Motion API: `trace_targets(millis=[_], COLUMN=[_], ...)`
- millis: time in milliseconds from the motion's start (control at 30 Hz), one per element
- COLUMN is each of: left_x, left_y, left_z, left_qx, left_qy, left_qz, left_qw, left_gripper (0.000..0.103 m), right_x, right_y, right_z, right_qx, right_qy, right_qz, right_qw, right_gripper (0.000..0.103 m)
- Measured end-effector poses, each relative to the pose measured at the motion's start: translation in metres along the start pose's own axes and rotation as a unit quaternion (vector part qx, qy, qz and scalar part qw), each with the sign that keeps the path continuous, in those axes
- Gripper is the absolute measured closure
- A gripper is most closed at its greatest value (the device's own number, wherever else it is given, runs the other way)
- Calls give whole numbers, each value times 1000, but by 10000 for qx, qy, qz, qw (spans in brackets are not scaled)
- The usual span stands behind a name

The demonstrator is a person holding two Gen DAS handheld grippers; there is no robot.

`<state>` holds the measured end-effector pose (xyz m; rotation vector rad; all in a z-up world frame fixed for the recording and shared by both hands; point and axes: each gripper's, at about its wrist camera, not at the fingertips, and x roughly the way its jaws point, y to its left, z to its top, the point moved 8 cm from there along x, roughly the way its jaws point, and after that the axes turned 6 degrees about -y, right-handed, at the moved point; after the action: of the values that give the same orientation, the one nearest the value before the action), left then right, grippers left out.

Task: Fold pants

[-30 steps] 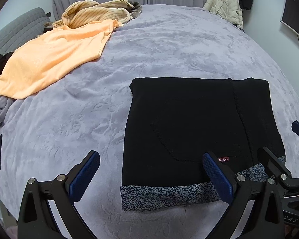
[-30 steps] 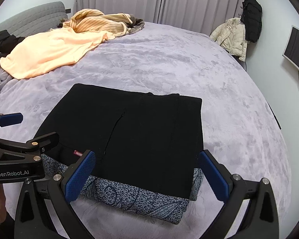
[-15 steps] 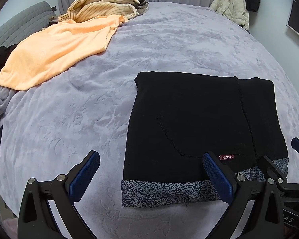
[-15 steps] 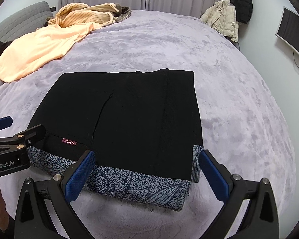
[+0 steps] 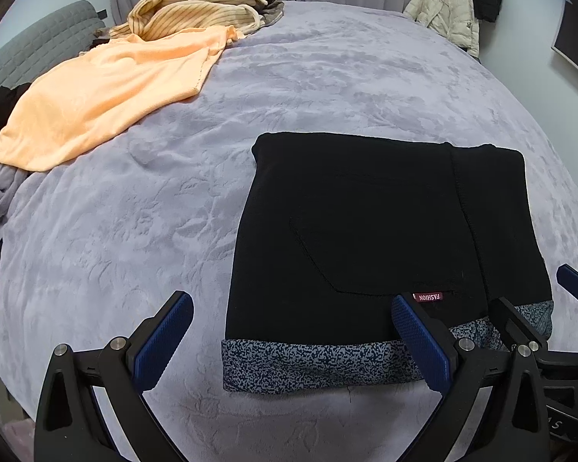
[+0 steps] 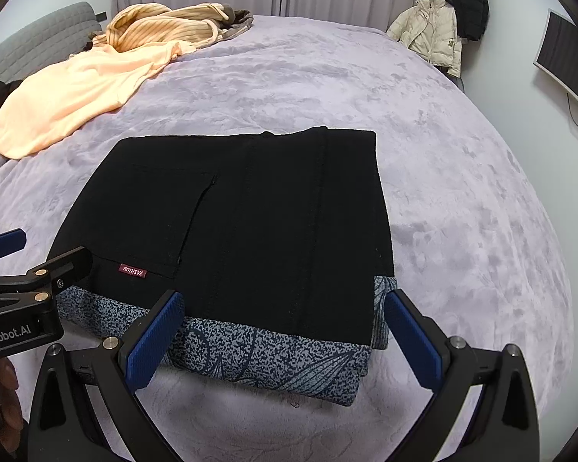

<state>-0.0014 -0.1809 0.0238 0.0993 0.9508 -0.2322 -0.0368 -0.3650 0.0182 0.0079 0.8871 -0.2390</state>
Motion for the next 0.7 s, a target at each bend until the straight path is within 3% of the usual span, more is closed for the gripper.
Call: trace_targets(millis=[700], left_x=[-1], left_y=[4], left_z=[-5], left_qx=[0], left_qy=[133], left_qz=[59], left_qw=[9999], left_gripper=[0], right_x=[-4], right_y=[-1], right_z=[1], right_qx=[-44], right_qy=[-40], right_qz=[-30], right_qw=[10000], right_gripper=[0])
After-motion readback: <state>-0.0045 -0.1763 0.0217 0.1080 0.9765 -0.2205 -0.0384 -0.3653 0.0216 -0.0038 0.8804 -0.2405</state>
